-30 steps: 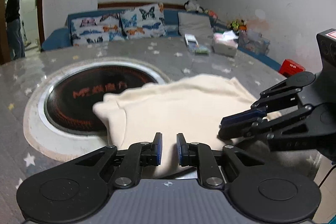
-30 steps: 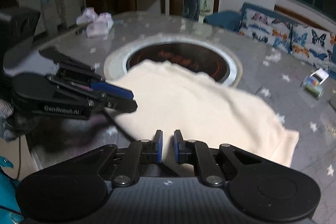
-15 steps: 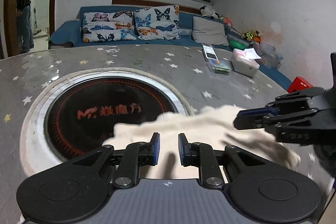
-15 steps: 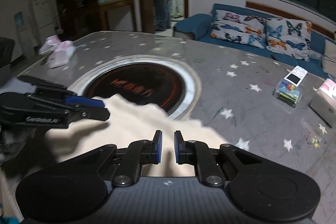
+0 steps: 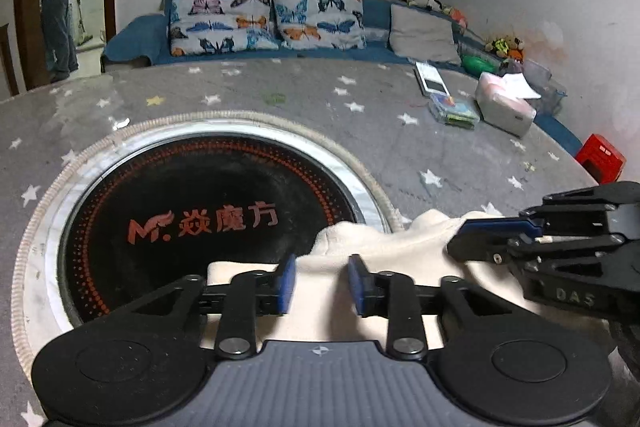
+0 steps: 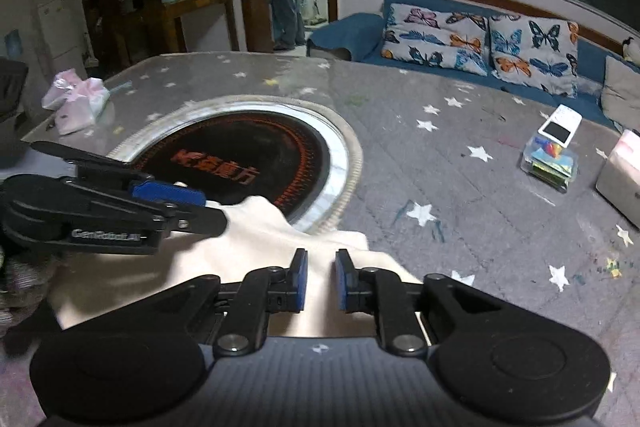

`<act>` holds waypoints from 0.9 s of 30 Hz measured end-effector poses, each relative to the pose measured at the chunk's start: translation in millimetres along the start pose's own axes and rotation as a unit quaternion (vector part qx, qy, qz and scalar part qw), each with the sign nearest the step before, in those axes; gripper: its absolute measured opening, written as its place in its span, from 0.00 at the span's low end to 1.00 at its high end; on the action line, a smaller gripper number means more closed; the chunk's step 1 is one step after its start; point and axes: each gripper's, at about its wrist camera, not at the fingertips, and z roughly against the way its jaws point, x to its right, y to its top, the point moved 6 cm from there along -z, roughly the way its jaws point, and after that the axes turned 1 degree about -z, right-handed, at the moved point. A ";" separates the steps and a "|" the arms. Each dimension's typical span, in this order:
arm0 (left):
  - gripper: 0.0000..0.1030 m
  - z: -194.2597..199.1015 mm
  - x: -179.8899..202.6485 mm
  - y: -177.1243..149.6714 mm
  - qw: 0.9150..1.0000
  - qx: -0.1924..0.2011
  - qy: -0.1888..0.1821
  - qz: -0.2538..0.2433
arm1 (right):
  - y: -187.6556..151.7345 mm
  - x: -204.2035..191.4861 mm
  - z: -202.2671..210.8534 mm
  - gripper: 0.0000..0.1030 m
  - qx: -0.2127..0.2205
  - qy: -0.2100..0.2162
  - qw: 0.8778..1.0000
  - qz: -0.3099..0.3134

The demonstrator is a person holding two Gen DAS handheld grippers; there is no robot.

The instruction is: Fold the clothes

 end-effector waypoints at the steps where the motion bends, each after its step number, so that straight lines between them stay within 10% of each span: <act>1: 0.39 1.5 -0.4 -0.2 1.000 0.001 0.002 0.000 | -0.4 -3.1 2.9 0.16 0.002 0.002 1.000 0.002; 27: 0.55 57.6 -34.3 -43.8 0.997 0.039 0.067 0.023 | -37.0 -89.3 30.5 0.40 0.016 0.035 0.996 0.077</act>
